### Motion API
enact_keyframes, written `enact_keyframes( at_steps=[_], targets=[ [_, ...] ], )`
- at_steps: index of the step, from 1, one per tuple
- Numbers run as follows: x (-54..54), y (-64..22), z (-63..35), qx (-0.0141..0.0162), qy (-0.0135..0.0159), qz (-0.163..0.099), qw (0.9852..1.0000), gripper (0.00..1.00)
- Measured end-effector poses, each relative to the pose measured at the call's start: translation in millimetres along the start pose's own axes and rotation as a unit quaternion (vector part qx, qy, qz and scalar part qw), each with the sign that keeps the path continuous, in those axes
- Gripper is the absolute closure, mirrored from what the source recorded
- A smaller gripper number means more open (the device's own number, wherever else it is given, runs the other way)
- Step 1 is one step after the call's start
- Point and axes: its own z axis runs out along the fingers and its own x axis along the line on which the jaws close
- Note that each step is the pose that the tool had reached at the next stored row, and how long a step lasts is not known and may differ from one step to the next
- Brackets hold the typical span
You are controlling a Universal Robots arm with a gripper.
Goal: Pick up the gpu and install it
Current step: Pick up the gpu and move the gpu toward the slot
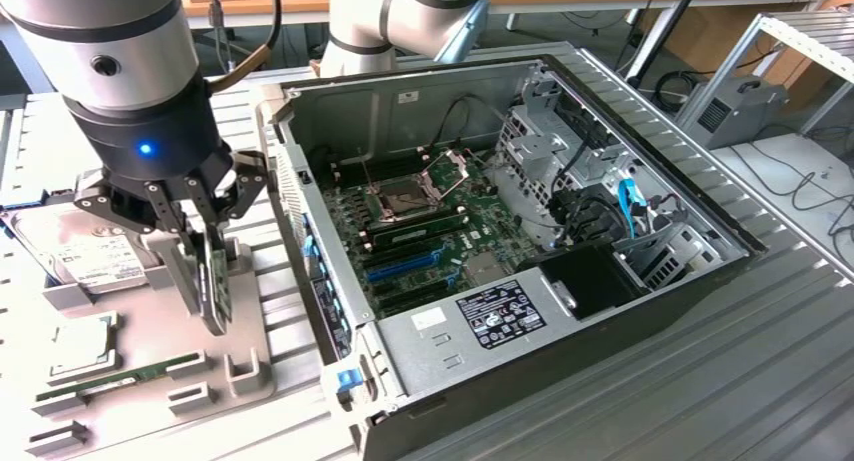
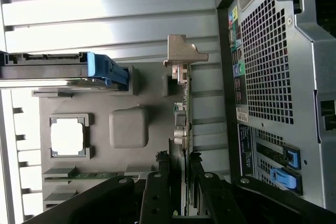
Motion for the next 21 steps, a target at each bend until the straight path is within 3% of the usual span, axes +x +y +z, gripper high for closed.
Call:
enact_keyframes(
  at_steps=[5, 21],
  targets=[
    [-0.1, 0.2, -3.2, -0.0020, 0.0002, 0.000, 1.0000, 0.74],
    [-0.2, 0.4, -6.6, -0.0022, 0.0002, 0.000, 1.0000, 0.74]
  ],
)
